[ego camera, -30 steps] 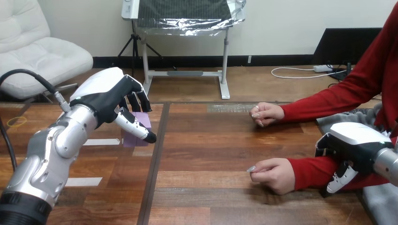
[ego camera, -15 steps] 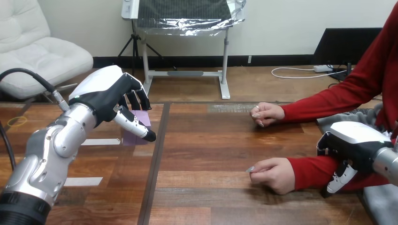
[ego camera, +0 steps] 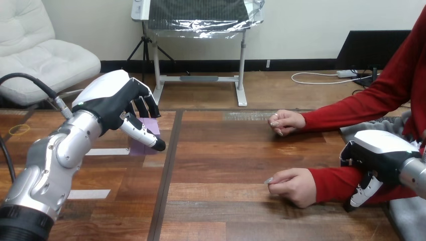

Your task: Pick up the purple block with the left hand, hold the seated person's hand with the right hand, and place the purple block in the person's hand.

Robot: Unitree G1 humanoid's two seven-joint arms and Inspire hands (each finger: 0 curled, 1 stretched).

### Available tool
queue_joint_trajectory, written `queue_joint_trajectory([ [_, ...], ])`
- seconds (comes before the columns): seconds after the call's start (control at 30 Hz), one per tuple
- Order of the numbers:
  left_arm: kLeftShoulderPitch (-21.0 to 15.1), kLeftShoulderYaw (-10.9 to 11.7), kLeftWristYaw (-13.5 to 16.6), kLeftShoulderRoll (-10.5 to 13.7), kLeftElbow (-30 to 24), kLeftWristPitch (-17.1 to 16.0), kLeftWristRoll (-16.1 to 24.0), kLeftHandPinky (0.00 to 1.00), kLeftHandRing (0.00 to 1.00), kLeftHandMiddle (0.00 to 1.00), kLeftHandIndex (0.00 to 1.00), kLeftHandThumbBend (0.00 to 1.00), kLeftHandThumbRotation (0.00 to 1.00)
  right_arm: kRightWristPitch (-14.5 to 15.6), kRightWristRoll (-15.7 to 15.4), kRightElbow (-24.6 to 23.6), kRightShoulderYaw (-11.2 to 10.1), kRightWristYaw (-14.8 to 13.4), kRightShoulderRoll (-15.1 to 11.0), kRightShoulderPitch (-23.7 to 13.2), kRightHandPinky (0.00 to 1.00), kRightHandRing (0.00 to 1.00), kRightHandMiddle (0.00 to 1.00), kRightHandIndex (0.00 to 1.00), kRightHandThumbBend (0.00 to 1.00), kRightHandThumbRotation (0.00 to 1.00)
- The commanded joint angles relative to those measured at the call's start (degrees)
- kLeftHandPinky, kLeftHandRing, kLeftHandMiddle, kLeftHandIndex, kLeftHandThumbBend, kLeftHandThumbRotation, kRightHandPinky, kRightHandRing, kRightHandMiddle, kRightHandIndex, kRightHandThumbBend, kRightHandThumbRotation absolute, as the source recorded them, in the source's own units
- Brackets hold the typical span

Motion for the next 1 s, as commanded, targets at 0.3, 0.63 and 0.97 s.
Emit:
queue_joint_trajectory([
  [0.3, -2.46, 1.77, 0.85, -0.05, -2.02, -0.41, -1.03, 0.3, 0.36, 0.43, 0.42, 0.81, 0.0, -1.49, 1.97, 0.73, 0.51, -0.38, 2.15, 0.3, 0.2, 0.25, 0.32, 0.36, 0.88, 0.1],
  [0.63, -2.15, 2.0, 1.97, -0.72, -2.08, -0.15, -0.87, 0.3, 0.37, 0.43, 0.42, 0.81, 0.0, -3.65, 4.45, 0.02, -0.69, -0.57, 1.56, 0.39, 0.21, 0.26, 0.33, 0.36, 0.86, 0.09],
  [0.97, -1.56, 2.29, 5.02, -1.94, -1.23, -1.62, -1.41, 0.32, 0.38, 0.44, 0.43, 0.8, 0.0, -6.33, 6.72, -1.13, -2.26, -1.73, 0.8, 0.67, 0.19, 0.23, 0.29, 0.32, 0.84, 0.09],
])
